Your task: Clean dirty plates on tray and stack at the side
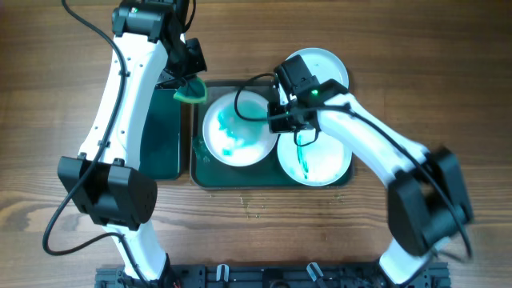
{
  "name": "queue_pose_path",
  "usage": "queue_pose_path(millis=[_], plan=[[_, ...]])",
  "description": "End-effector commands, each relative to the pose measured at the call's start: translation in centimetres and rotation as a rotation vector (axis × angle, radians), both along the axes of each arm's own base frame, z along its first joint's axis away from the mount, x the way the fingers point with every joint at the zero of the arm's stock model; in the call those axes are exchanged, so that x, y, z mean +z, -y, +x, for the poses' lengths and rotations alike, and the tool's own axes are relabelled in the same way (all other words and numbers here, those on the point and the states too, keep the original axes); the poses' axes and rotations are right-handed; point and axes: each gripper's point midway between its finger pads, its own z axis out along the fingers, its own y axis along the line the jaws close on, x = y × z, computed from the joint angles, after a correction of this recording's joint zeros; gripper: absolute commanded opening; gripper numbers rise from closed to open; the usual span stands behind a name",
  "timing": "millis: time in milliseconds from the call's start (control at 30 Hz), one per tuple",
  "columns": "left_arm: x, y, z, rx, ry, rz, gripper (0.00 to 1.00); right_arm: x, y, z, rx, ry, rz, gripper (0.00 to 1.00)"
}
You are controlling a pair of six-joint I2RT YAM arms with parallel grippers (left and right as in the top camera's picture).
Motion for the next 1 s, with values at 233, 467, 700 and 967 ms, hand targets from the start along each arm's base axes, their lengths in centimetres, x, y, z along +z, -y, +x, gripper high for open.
queue_pose_path(millis=[233, 467, 700, 967], plan=[[1.0, 0.4, 0.2, -0.018, 0.031, -0.019, 0.04, 10.9, 3.6, -0.8, -0.095, 0.524, -0.505, 0.04], [1.0, 0.4, 0.1, -0.018, 0.026, -0.018, 0.04, 14.1, 2.5, -2.5, -0.089, 0.722, -0.679, 0.04], [1.0, 0.4, 0.1, -0.018, 0.025, -0.018, 0.04, 18.1, 2.1, -4.0, -0.136, 0.936, -0.831, 0.04], [1.0, 0.4, 0.1, -0.018, 0.026, -0.018, 0.04, 21.9, 2.5, -5.3, -0.221, 1.104, -0.962, 0.04]])
